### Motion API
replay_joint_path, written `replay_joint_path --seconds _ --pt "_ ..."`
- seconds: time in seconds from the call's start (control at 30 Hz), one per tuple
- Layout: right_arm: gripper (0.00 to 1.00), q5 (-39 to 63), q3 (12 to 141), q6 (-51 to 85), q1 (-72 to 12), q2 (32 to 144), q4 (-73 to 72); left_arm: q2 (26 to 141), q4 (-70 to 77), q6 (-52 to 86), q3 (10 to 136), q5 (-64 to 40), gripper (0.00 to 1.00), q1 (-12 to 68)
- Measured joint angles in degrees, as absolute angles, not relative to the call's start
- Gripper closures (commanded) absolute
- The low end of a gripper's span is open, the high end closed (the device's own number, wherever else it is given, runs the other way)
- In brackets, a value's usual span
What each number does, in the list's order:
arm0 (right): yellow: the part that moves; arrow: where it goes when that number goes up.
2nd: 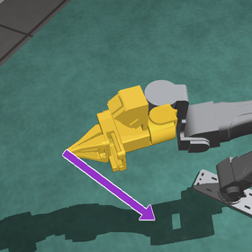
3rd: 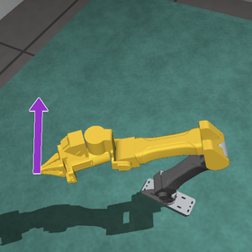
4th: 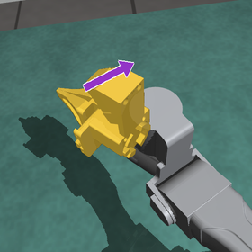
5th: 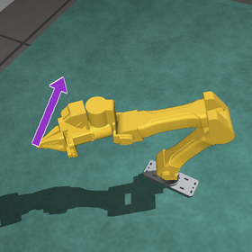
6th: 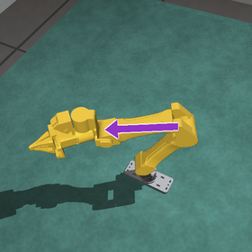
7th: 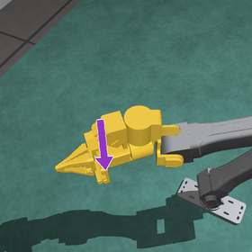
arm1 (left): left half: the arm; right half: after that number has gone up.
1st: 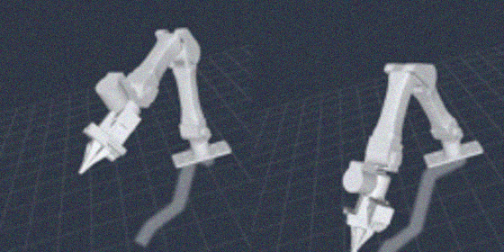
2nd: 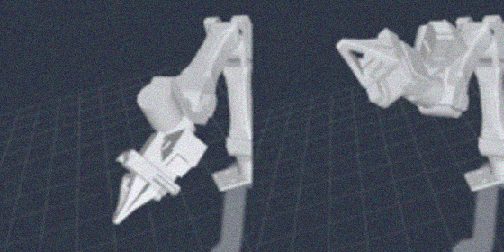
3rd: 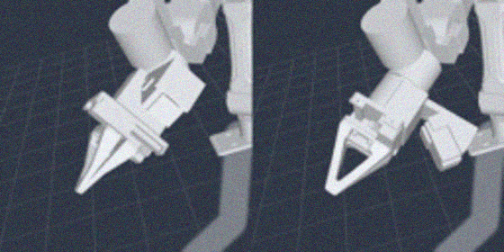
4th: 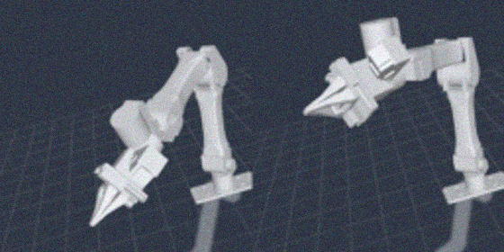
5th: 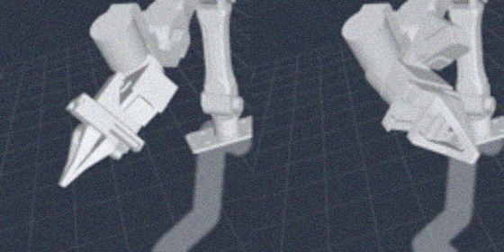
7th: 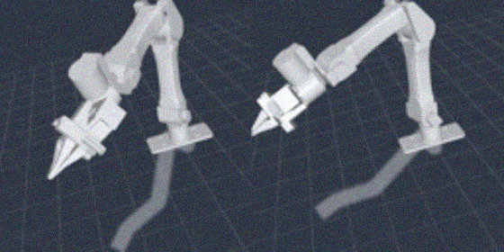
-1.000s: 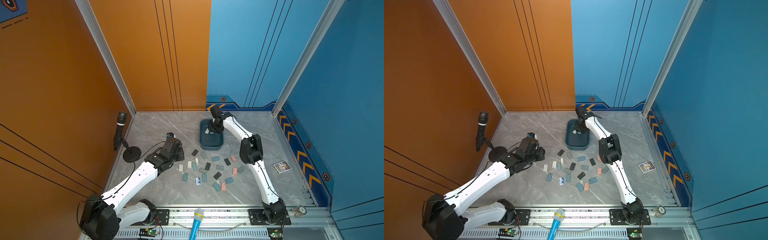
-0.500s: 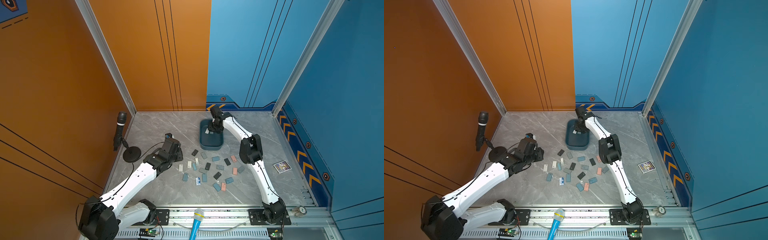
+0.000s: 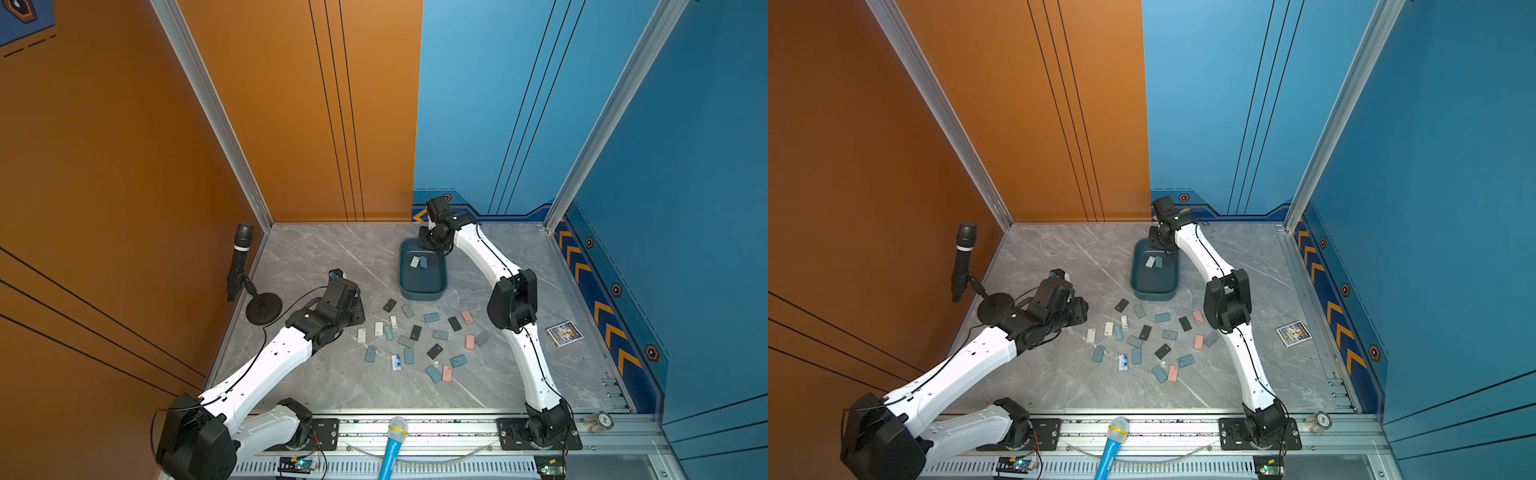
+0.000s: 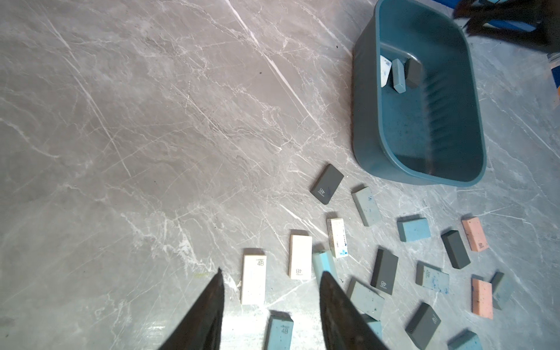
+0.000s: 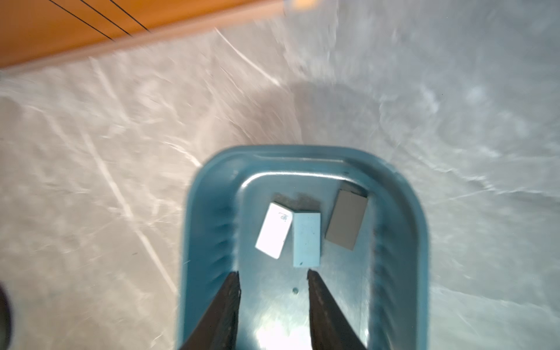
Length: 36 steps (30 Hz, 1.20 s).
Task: Put the eraser in the storage box
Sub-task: Place the eraser in the storage box, then pick up the eraser from the center of the board.
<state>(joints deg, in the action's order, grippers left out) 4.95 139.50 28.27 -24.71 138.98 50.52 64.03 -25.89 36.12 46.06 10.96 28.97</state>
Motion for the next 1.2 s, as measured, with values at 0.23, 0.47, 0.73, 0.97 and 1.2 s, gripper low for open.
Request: replay_joint_path --seconds 0.23,0.47,0.73,0.97,1.2 --pt "0.6 4.2 132.9 26.0 -26.0 127.8 50.5 66.1 -27.8 37.1 46.1 10.5 0.42 28.8" --pt "0.6 3.9 119.6 24.2 -27.2 119.1 49.5 71.5 -30.0 37.8 46.1 8.5 0.42 28.8" --pt "0.6 4.0 102.6 24.3 -27.3 108.8 45.4 76.9 -31.2 38.5 46.9 7.0 0.42 28.8" --pt "0.59 4.3 90.6 25.4 -27.3 100.1 41.4 82.5 -31.2 39.1 48.3 6.4 0.42 29.5" --pt "0.58 4.3 84.0 26.2 -26.4 95.7 39.4 87.1 -31.2 39.4 49.9 6.4 0.43 30.1"
